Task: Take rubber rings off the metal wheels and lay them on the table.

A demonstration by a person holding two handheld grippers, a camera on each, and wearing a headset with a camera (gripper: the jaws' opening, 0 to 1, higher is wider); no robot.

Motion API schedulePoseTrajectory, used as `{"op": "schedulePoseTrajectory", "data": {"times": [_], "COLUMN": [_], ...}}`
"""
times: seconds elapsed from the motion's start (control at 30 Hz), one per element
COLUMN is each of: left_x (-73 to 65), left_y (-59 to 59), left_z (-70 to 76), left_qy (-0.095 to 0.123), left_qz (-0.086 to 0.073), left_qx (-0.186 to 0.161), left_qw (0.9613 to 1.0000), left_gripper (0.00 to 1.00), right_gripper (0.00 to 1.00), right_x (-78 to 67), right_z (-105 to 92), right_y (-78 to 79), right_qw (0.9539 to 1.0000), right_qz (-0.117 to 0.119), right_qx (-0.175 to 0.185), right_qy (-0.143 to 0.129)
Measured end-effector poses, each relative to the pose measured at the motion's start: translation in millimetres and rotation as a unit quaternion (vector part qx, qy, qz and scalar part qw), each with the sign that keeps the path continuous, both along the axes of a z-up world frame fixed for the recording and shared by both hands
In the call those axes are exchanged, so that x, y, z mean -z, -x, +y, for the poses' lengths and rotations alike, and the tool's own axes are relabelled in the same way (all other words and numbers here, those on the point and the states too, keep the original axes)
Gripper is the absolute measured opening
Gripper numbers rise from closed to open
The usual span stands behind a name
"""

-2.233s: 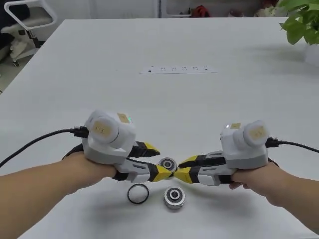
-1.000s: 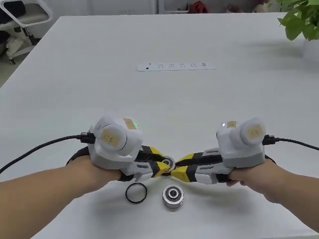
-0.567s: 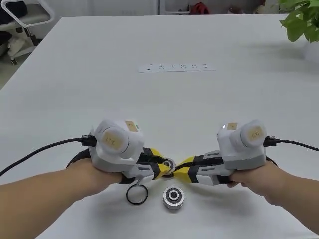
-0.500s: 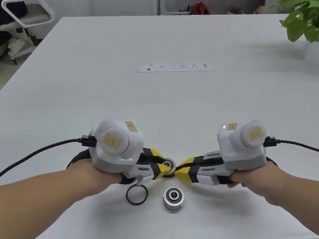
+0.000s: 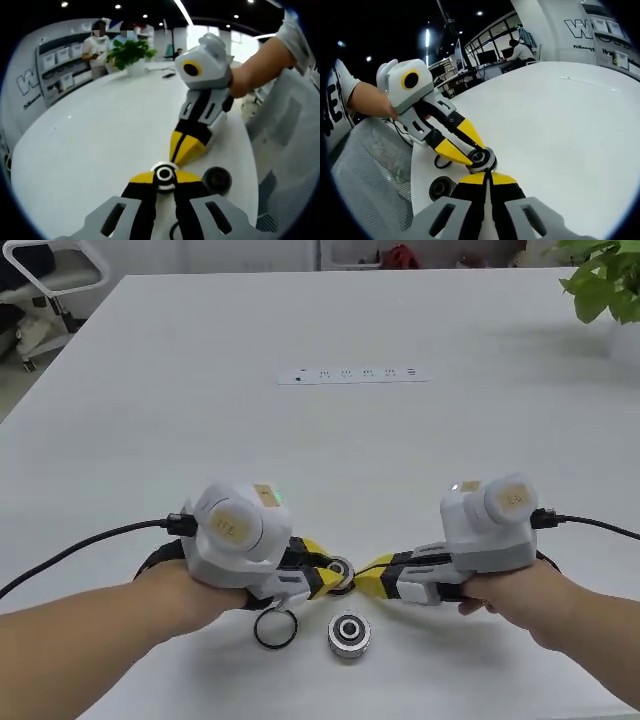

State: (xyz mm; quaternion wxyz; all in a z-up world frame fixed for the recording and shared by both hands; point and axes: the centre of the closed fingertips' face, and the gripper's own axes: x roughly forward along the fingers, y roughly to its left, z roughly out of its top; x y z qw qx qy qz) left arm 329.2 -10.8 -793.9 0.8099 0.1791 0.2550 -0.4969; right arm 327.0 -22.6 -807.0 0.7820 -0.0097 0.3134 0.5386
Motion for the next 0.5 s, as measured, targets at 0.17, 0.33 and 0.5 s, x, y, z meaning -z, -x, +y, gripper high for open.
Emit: {"op": "schedulePoseTrajectory", "data": {"times": [0.17, 0.33, 0.5], "left_x": [0.1, -0.1, 0.1], "left_y": [-0.3, 0.6, 0.7], "left_z": [-0.9, -1.5, -1.9], "left_qy": [-0.002, -0.003, -0.006], "left_qz": [-0.002, -0.004, -0.004], "left_qx": [-0.001, -0.001, -0.002], "left_qw": [1.0000, 1.0000, 1.0000], "left_gripper": [0.13, 0.13, 0.13], "right_gripper": [0.00, 0.00, 0.00], "right_x": [-1.9, -3.2, -7.3], "right_z": [-1.8, -2.8, -3.9], "right_y": [-0.8, -0.7, -1.5], "right_qw": [0.9999, 0.9997, 0.9995], "right_qz": [0.009, 0.017, 0.023], "right_qx": [0.009, 0.013, 0.017], "right_qy": [-0.004, -0.008, -0.015]}}
